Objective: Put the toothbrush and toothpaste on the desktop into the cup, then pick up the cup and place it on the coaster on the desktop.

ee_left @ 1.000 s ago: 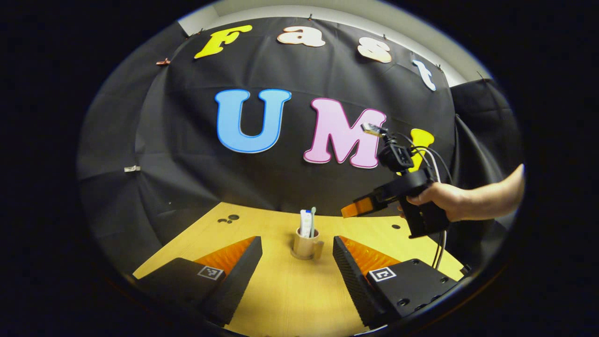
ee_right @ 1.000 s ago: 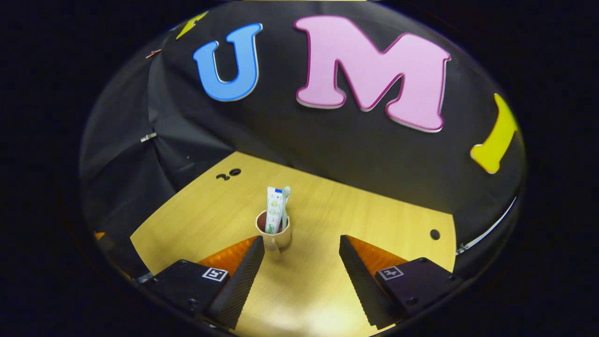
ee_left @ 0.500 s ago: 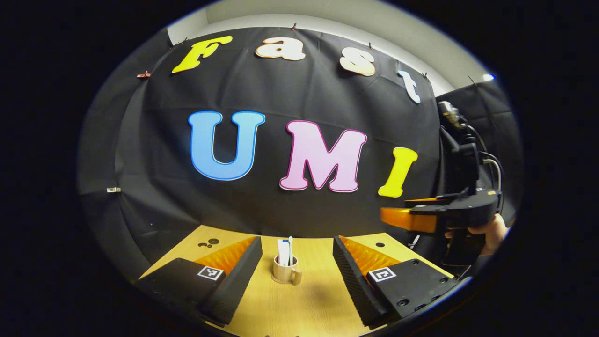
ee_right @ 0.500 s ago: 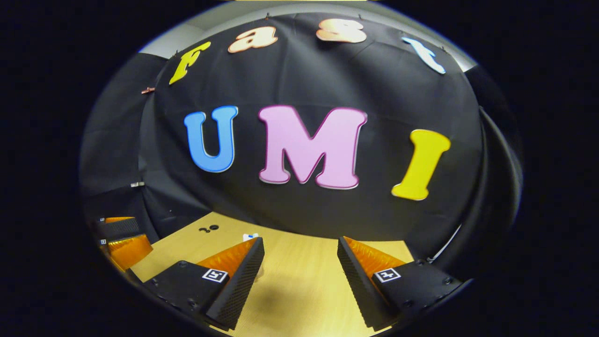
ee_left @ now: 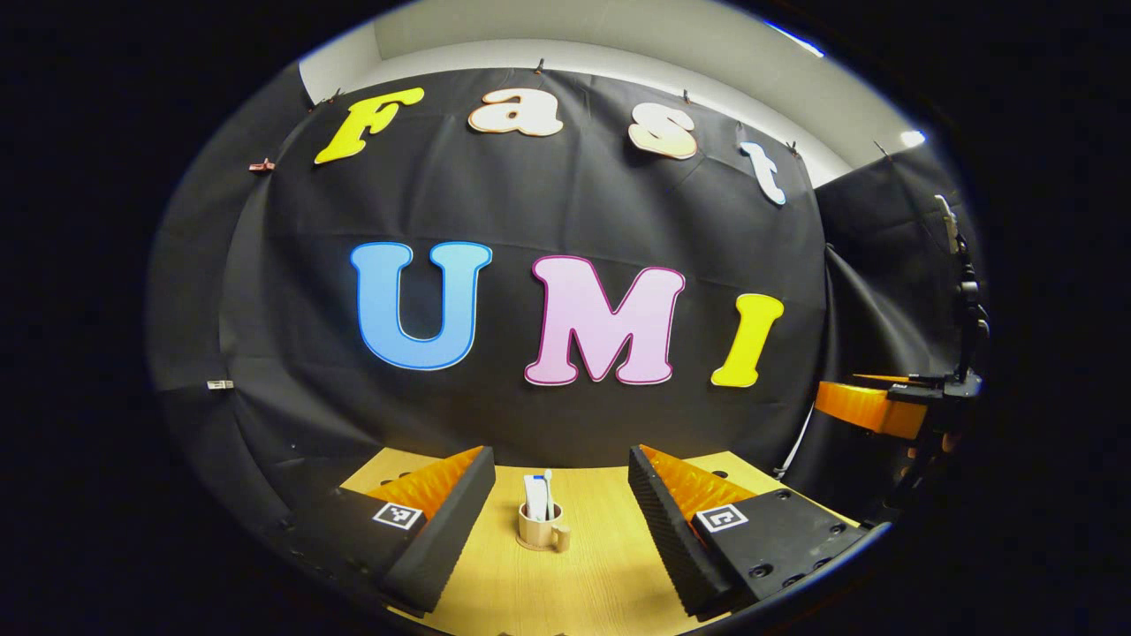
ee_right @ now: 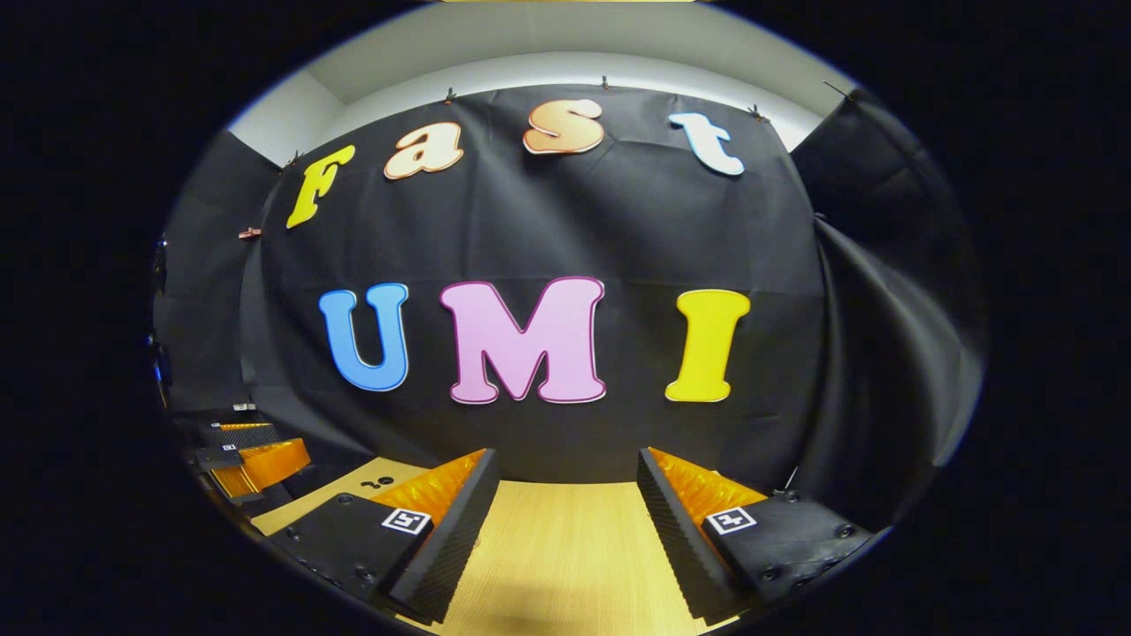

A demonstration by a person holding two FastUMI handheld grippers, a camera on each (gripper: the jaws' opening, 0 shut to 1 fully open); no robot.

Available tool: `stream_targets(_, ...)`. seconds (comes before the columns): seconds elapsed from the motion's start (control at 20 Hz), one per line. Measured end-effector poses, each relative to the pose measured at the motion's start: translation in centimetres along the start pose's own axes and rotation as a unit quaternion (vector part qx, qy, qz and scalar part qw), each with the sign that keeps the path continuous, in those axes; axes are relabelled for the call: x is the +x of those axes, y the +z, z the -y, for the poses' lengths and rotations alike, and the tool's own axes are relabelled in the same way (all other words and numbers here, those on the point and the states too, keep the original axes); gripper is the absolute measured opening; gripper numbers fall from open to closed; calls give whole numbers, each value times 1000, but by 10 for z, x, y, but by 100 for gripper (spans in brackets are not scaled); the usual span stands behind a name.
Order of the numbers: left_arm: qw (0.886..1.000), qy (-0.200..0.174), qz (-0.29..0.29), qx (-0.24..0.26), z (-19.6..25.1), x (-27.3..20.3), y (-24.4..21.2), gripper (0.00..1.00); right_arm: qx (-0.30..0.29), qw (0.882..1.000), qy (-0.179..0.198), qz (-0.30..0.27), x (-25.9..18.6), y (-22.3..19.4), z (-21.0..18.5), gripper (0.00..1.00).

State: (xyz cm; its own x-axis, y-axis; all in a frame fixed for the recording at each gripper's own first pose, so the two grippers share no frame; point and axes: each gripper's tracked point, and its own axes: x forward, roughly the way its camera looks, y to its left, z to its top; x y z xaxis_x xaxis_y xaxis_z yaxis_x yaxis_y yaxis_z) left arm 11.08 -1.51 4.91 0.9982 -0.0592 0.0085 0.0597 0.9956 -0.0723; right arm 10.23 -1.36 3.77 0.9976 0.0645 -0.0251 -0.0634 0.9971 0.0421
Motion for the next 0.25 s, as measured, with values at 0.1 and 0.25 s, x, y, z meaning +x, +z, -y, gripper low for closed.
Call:
stream_targets(0.1, 1000, -10, 0, -1, 5, -1, -2, 97, 2, 1000, -7, -3, -7, -6, 8, 96)
stream_targets(0.25, 1000, -17, 0, 1, 9, -1, -4, 97, 2, 1000, -12, -5, -8, -10, 17, 96)
